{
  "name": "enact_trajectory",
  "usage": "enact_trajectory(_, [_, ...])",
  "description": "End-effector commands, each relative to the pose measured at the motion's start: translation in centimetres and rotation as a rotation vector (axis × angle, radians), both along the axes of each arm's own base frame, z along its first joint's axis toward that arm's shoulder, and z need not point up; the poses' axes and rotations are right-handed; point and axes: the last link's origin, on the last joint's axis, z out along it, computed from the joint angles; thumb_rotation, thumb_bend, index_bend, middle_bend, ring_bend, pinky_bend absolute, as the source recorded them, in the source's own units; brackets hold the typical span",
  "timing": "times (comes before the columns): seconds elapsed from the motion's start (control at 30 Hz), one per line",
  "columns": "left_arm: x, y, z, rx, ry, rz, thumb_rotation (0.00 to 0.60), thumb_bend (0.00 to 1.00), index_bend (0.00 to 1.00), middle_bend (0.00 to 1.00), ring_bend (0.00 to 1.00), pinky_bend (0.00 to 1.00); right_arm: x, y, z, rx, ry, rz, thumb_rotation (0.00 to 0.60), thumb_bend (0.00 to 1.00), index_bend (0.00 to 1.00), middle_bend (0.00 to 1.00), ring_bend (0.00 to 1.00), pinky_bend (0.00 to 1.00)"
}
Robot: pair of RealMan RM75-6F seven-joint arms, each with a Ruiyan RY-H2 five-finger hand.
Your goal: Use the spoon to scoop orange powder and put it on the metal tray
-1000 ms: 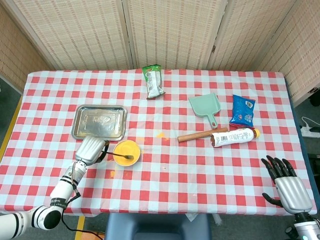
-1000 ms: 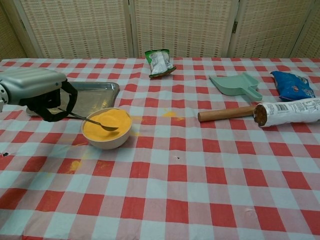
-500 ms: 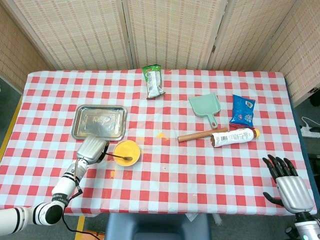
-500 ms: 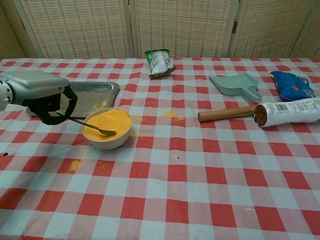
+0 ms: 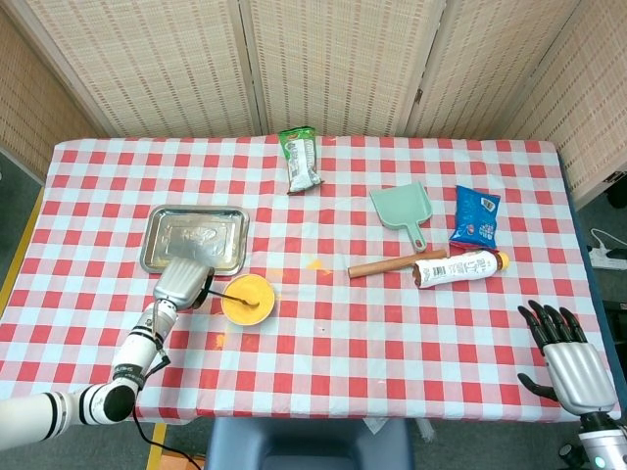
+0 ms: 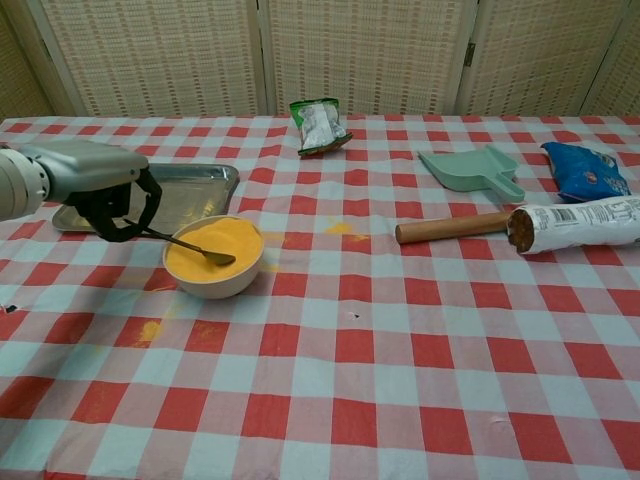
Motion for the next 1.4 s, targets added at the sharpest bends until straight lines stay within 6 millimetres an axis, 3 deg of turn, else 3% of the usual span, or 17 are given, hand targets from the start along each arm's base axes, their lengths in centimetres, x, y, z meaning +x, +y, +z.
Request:
enact_trajectory(0.03, [0.1, 0.4, 0.0, 0.005, -0.019, 0.011, 0.600, 0.62, 1.00, 1.00, 1.00, 1.00, -0.1, -0.1, 0.0, 0.000, 0.001, -0.003, 0.600, 0.10, 0.00, 0.00, 0.00, 0.00])
enact_trajectory(0.4, [0.8, 0.9, 1.3, 0.028, -0.081, 0.020, 0.600, 0.62, 1.00, 1.00, 1.00, 1.00, 0.0, -0.1, 0.0, -0.001, 0.001, -0.005, 0.600, 0.10, 0.00, 0.00, 0.00, 0.00])
enact_trajectory(0.7, [0.5, -0.3, 1.5, 0.003, -0.079, 0.023, 0.600, 0.62, 1.00, 1.00, 1.00, 1.00, 0.2, 0.1, 0.0, 0.003, -0.003, 0.006, 0.600, 0.10, 0.00, 0.00, 0.00, 0.00])
enact_trajectory(1.03, [0.1, -1.7, 0.8, -0.034, -0.040, 0.019, 0.600, 0.61, 1.00, 1.00, 1.00, 1.00, 0.4, 0.5, 0.0, 0.007, -0.008, 0.020, 0.600, 0.10, 0.00, 0.00, 0.00, 0.00])
enact_trajectory(1.4, [0.0, -0.2, -0.4, -0.036, -0.032, 0.043, 0.600, 0.61, 1.00, 1.00, 1.00, 1.00, 0.2, 0.2, -0.1, 0.007, -0.001, 0.010, 0.600, 0.10, 0.00, 0.00, 0.00, 0.00])
